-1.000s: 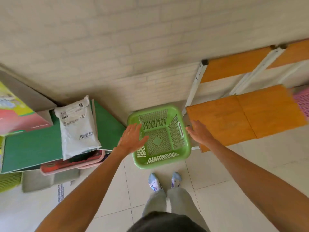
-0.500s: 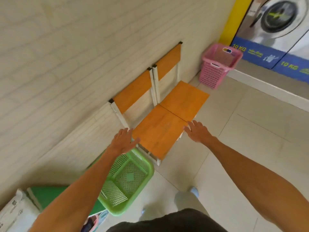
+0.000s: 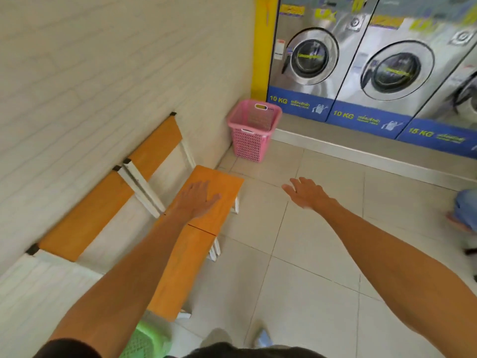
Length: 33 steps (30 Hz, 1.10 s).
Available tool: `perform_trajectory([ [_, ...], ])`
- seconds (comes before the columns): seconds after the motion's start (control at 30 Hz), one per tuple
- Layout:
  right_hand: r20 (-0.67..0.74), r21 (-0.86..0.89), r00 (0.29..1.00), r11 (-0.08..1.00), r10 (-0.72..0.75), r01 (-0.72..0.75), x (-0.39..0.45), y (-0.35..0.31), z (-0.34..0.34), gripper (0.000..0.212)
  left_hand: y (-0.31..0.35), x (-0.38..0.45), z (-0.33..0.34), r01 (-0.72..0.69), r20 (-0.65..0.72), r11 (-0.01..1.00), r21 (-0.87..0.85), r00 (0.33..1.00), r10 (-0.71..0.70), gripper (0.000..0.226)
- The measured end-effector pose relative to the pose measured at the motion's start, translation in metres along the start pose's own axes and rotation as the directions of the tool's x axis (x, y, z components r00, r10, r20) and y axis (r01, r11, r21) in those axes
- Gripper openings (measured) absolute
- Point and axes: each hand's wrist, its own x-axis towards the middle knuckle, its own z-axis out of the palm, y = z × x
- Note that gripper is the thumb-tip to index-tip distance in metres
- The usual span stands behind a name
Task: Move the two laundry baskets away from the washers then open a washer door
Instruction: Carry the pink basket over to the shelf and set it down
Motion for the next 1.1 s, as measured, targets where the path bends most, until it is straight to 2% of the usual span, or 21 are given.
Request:
perform_trajectory([
  [0.2,-0.006,0.059,0.999,0.997,0.04,-0.04,0.07,0.077,-0.039,0.068,0.078,0.1,-0.01,-0.068,0.015,0.997,0.02,0.998,0.068,0.074],
  [0.3,0.014,0.065,0.999,0.997,0.044,-0.044,0.113,0.104,-0.057,0.068,0.104,0.147,-0.014,-0.06,0.03,0.998,0.013,0.998,0.06,0.075],
  [0.43,0.022,0.081,0.998,0.994,0.066,-0.067,0.191,0.134,-0.082,0.069,0.127,0.23,-0.023,-0.067,0.076,0.997,0.037,0.995,0.064,0.075],
  [0.67,0.043,0.129,0.994,0.987,0.096,-0.101,0.342,0.177,-0.145,0.069,0.16,0.402,-0.054,-0.061,0.076,0.996,0.067,0.996,0.056,0.073],
  [0.83,0.038,0.145,0.998,0.988,0.057,-0.062,0.445,0.201,-0.19,0.071,0.186,0.501,-0.081,-0.07,0.049,0.998,0.002,0.996,0.07,0.068],
  [1.1,0.05,0.079,0.998,0.997,-0.028,0.025,0.645,0.255,-0.27,0.069,0.214,0.668,-0.104,0.069,0.075,0.997,0.03,0.995,-0.071,0.079],
])
